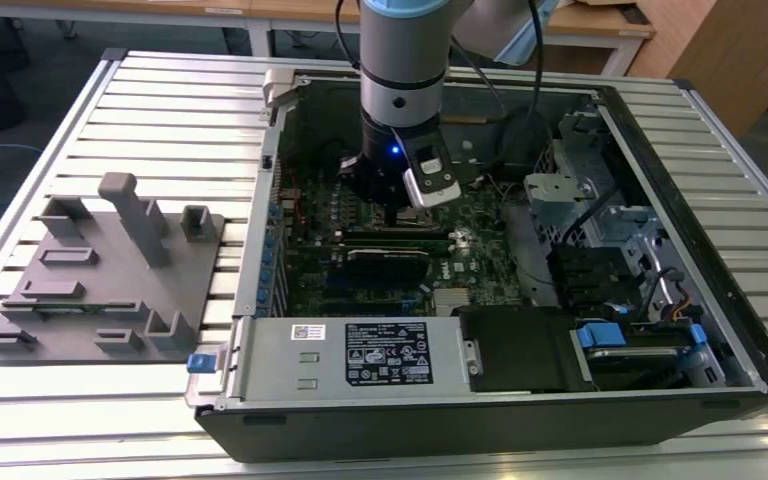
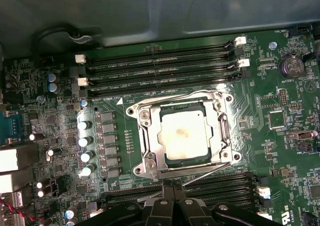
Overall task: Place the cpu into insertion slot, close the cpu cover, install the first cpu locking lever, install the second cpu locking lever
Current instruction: 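Install the second cpu locking lever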
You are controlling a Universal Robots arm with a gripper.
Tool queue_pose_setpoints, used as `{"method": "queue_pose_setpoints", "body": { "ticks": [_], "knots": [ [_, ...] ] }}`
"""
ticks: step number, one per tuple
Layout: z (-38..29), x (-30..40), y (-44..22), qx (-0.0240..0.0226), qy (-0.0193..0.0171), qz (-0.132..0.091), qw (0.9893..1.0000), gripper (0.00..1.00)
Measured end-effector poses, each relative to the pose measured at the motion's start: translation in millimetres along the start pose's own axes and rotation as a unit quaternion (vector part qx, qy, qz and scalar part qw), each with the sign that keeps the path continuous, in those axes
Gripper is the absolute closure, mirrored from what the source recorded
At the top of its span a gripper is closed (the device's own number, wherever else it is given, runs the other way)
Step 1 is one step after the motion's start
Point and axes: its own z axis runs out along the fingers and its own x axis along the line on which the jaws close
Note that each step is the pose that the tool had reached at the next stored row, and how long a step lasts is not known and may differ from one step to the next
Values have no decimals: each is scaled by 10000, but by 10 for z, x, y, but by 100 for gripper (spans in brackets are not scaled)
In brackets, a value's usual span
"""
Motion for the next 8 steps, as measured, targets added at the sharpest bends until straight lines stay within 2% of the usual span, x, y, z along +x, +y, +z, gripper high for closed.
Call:
{"method": "queue_pose_setpoints", "body": {
  "ticks": [8],
  "knots": [
    [1, 20, -3, 0, 0, -1, 10000, 90]
  ]
}}
